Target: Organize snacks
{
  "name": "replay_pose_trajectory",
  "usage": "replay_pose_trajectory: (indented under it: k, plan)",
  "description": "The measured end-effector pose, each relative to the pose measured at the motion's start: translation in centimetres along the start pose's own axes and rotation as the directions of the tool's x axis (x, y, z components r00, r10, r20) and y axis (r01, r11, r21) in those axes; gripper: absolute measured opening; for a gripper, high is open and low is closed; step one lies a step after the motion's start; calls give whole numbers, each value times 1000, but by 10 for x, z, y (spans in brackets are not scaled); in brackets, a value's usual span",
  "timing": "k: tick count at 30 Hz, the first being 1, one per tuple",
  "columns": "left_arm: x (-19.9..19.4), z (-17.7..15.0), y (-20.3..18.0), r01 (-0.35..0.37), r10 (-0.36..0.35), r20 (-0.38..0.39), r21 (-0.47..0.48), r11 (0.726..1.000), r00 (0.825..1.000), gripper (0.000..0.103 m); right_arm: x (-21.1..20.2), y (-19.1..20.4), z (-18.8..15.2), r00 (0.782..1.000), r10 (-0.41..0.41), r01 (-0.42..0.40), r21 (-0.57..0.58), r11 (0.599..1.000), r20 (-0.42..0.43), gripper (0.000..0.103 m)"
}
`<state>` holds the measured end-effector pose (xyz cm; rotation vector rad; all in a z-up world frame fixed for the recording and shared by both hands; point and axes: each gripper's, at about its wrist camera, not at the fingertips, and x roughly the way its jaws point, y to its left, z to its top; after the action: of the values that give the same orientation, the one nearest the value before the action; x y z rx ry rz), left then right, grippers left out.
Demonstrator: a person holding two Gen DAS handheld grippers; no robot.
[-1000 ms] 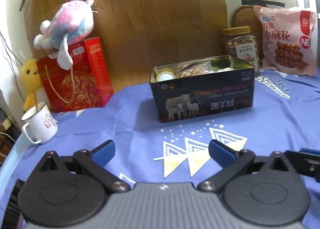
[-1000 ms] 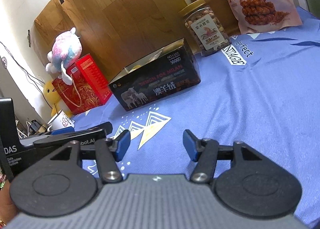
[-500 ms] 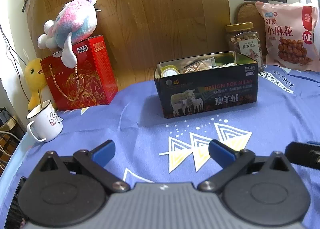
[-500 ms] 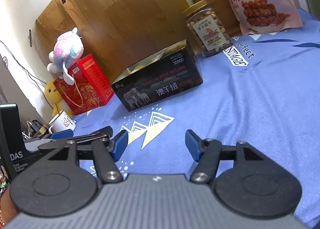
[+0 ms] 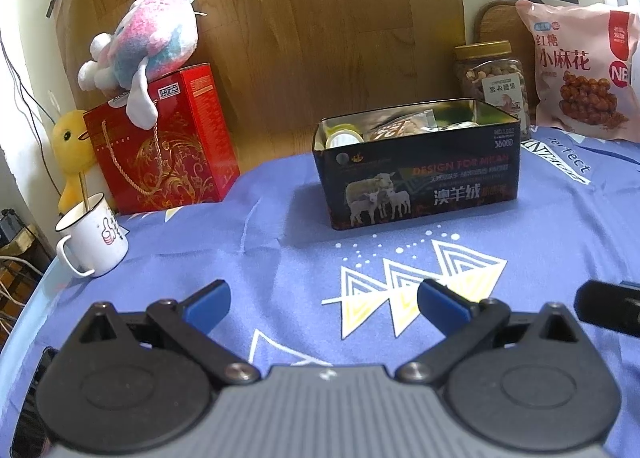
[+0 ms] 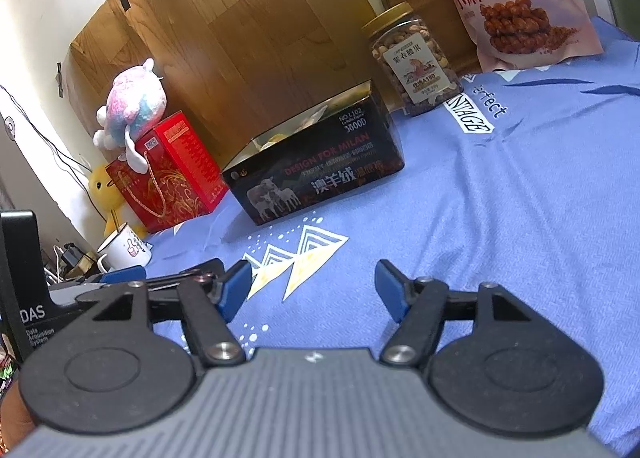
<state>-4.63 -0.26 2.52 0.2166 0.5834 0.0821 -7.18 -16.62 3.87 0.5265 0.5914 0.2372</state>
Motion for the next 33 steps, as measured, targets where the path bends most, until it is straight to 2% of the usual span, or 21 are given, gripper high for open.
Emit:
replay_pose_trajectory:
  k: [14,25,33]
  plan:
    - [3,2,8,-27,26,-12,-24,999,1000,103,1,-1,0,1000,-2,2,8,1000,-2,71]
    - [3,5,14,-92,93,12,-32,995,996,103,2,0,-1,1000,-4,4,15,1000,-3,71]
    - [3,5,15,-97,98,11,-42,994,995,103,2,-1,-1,1000,-3,3,14,1000,-4,72]
